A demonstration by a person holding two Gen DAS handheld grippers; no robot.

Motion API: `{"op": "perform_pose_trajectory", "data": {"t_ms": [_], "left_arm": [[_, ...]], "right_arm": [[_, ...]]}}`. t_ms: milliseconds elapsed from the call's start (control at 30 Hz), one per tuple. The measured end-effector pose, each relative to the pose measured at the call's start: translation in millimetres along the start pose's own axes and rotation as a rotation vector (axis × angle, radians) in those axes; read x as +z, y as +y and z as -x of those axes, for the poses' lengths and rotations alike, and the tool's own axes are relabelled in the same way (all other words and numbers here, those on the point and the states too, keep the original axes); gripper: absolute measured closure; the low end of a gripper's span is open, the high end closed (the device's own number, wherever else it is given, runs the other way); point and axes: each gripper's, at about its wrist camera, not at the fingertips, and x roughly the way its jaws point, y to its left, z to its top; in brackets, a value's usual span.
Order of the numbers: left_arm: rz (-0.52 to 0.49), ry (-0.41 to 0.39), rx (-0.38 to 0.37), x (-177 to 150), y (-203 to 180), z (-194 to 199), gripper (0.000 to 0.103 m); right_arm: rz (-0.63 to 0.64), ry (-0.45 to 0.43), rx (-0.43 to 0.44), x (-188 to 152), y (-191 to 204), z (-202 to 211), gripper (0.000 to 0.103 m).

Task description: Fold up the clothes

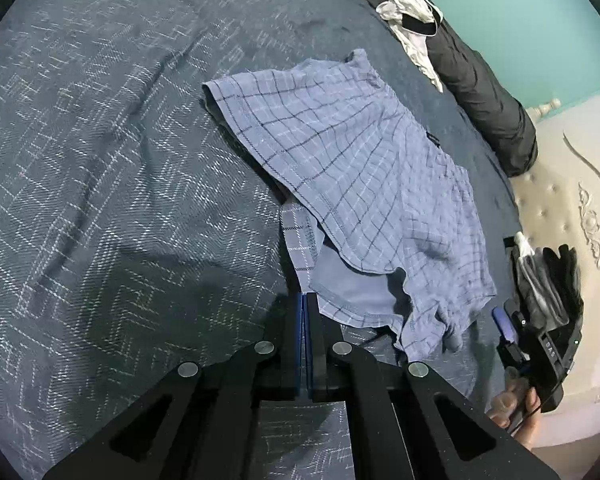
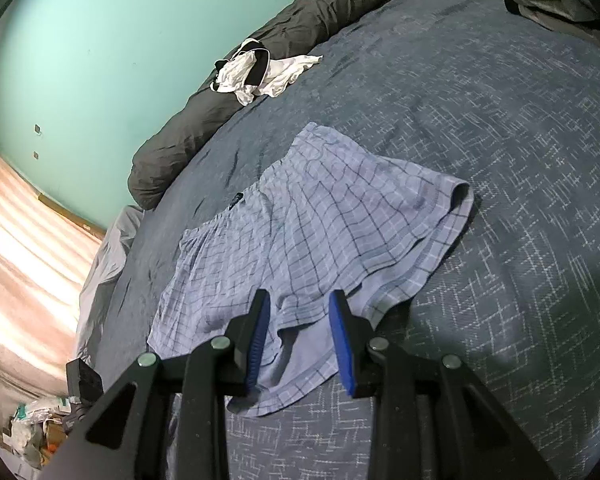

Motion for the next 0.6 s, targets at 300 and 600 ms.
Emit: {"op": "perform_pose_trajectory", "data": {"t_ms": [300, 600], "left_arm": [[0.042, -0.046, -0.019, 26, 6, 7, 0.093], [0.037, -0.039, -0.008, 38, 5, -17, 0.092]], "right_arm": [[-0.010, -0.007, -0.001, 2, -3, 1, 0.073], [-0.007, -0.001, -0.001, 1, -4, -1, 0.073]]}}
